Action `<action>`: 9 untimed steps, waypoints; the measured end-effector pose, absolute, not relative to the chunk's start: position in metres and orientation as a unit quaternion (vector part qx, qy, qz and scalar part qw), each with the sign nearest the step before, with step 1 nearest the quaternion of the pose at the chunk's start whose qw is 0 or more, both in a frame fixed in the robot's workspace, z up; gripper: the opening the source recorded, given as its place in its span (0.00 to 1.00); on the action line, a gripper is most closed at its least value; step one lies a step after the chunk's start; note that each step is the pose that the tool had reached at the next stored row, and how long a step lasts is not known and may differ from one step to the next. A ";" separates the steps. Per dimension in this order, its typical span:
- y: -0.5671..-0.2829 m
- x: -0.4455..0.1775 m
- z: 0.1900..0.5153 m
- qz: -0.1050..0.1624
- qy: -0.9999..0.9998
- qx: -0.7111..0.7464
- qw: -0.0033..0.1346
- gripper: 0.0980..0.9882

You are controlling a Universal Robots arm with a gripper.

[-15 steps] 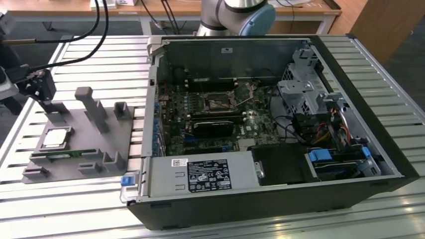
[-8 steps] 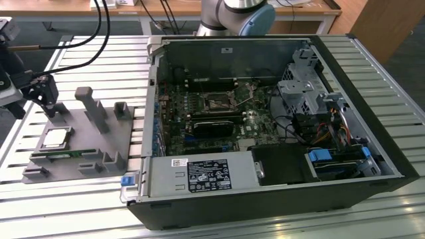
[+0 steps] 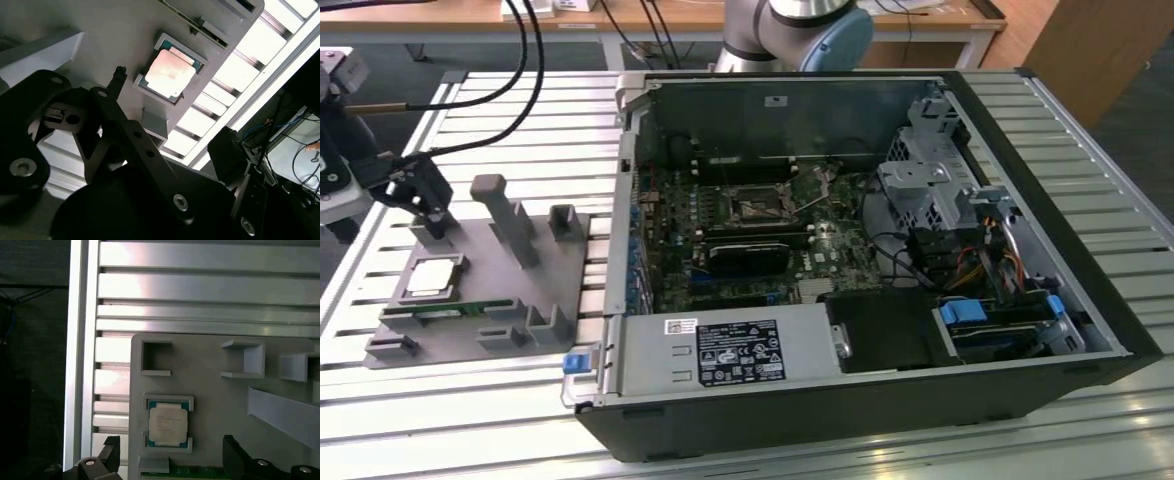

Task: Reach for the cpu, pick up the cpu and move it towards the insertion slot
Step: 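Pick up the cpu and move it towards the insertion slot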

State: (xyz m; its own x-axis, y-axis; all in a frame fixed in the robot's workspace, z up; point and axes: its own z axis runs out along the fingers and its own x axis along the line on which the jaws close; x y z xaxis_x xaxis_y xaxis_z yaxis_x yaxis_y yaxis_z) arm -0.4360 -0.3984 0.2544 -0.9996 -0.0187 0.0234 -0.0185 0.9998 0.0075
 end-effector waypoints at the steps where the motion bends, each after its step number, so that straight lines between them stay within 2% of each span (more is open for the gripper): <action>1: -0.398 -0.436 0.253 -0.003 -1.000 0.009 0.012 0.89; 2: -0.398 -0.436 0.252 -0.003 -1.000 0.009 0.012 0.96; 3: -0.398 -0.436 0.251 -0.003 -1.000 0.009 0.012 0.96; 4: -0.398 -0.436 0.250 -0.003 -1.000 0.009 0.012 1.00; 9: -0.398 -0.437 0.243 -0.003 -1.000 0.009 0.012 1.00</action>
State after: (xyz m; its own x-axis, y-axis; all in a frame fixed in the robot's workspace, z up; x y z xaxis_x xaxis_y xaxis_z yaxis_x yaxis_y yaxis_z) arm -0.4366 -0.3984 0.2427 -0.9996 -0.0186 0.0234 -0.0184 0.9998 0.0069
